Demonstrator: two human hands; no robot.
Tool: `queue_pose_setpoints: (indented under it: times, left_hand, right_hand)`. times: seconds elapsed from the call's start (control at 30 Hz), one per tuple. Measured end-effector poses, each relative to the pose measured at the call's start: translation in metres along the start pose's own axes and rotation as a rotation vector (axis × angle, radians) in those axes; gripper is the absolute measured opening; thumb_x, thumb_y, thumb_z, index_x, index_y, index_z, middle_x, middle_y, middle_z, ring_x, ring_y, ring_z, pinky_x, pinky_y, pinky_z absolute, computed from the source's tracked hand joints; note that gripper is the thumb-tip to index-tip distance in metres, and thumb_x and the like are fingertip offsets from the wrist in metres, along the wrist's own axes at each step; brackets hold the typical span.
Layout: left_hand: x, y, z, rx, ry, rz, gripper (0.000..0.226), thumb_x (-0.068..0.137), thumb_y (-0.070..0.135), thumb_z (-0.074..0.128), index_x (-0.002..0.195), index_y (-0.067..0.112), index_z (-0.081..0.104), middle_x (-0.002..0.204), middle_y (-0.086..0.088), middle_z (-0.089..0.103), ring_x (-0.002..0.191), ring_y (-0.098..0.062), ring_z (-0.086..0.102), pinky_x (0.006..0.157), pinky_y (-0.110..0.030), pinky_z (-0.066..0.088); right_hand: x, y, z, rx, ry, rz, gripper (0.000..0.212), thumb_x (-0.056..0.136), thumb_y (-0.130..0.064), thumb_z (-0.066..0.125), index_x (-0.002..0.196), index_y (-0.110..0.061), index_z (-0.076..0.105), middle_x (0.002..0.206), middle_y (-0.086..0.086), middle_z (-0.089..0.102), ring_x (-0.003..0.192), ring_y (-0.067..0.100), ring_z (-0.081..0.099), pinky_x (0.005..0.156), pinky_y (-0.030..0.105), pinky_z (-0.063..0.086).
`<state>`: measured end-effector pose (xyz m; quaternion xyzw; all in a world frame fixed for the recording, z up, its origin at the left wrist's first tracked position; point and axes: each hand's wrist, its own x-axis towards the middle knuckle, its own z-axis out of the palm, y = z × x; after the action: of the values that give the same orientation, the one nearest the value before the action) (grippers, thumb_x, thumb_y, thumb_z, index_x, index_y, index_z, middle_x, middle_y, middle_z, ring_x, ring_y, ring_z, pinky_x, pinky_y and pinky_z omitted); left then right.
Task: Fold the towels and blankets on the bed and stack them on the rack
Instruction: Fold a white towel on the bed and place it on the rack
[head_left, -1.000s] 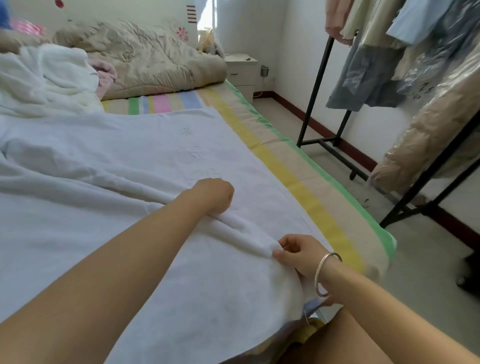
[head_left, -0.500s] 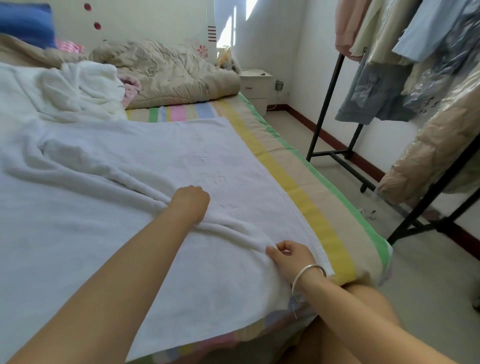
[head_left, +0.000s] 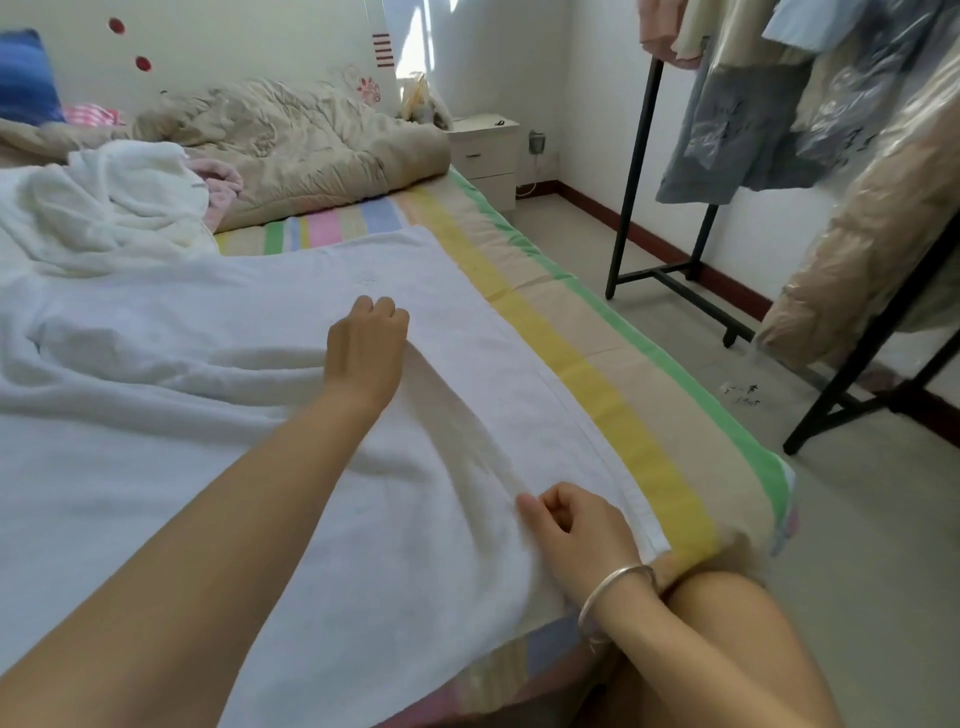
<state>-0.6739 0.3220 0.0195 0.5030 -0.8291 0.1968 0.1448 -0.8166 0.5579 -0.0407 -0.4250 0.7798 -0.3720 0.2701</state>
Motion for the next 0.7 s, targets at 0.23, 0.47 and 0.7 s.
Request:
queue_pose_setpoints:
  times: [0.23, 0.47, 0.7]
  left_hand:
    - [0.042, 0.024, 0.024, -0.310, 0.035, -0.231, 0.010, 0.096, 0.004, 0.044, 0.103, 0.007, 0.051, 0.097, -0.013, 0.054, 0.080, -0.034, 0.053, 0.065, -0.039, 0.036]
    - [0.067, 0.076, 0.072, -0.450, -0.030, 0.030, 0.013, 0.092, 0.001, 0.049, 0.100, 0.009, 0.057, 0.100, -0.011, 0.054, 0.086, -0.028, 0.053, 0.069, -0.033, 0.039]
    - [0.074, 0.109, 0.088, -0.431, 0.003, 0.193, 0.020, 0.086, -0.008, 0.047, 0.095, 0.007, 0.056, 0.098, -0.010, 0.054, 0.087, -0.027, 0.051, 0.068, -0.039, 0.045]
  right_hand:
    - [0.045, -0.008, -0.030, -0.027, -0.019, -0.086, 0.035, 0.089, -0.047, 0.060, 0.067, -0.021, 0.054, 0.056, -0.006, 0.053, 0.052, 0.007, 0.043, 0.052, 0.025, 0.032]
    - [0.061, 0.035, -0.059, -0.045, -0.009, 0.039, 0.034, 0.086, -0.047, 0.063, 0.069, -0.018, 0.058, 0.054, -0.005, 0.055, 0.052, 0.008, 0.044, 0.055, 0.027, 0.035]
    - [0.060, 0.043, -0.061, -0.200, -0.019, -0.010, 0.031, 0.089, -0.049, 0.058, 0.071, -0.025, 0.052, 0.054, -0.006, 0.055, 0.055, 0.005, 0.047, 0.056, 0.020, 0.036]
